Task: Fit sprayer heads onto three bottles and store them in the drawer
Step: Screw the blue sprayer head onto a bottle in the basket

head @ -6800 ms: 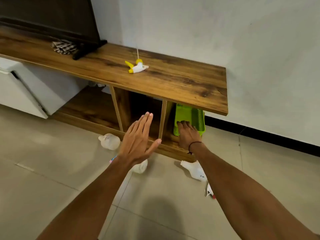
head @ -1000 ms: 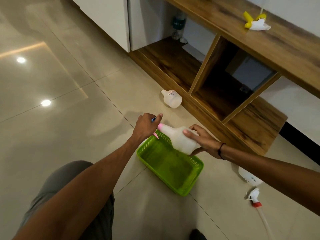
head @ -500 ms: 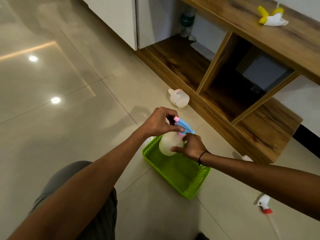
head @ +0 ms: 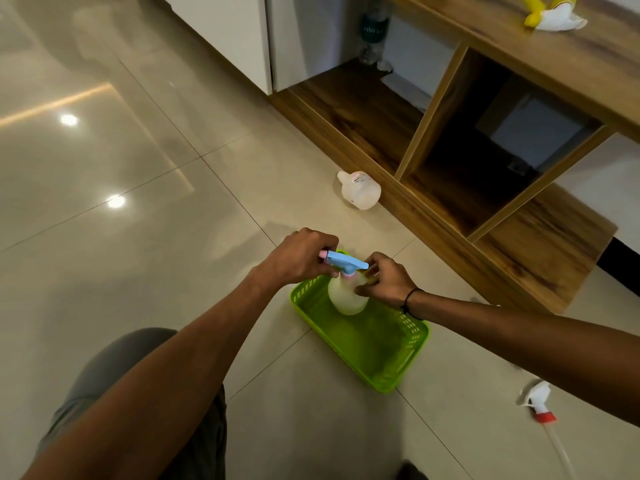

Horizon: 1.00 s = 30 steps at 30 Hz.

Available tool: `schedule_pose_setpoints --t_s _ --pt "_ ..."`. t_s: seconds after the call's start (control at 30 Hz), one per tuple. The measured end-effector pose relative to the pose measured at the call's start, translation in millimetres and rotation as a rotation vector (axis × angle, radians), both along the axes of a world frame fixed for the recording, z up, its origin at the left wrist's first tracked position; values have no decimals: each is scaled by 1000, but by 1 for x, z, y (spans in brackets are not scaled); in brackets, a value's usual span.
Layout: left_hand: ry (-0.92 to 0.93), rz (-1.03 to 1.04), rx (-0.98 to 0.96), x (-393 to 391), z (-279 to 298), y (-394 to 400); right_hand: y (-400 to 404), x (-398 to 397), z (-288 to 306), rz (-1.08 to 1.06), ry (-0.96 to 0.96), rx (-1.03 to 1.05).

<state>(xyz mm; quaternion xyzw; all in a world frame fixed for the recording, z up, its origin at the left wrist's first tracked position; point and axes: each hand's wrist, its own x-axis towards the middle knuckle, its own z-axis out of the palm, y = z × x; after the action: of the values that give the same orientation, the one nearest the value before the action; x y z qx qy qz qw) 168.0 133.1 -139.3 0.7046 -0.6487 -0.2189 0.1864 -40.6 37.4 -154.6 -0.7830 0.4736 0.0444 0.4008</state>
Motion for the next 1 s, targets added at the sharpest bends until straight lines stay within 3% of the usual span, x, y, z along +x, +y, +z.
schedule_pose_setpoints --t_s 0.33,0.83,1.0 --pt "-150 -33 -148 -8 -2 -7 -2 5 -1 -3 -117 99" --pt "33 24 66 1 7 -9 -41 10 6 69 -167 -117" --pt "133 155 31 6 21 -21 -66 24 2 66 -175 -233"
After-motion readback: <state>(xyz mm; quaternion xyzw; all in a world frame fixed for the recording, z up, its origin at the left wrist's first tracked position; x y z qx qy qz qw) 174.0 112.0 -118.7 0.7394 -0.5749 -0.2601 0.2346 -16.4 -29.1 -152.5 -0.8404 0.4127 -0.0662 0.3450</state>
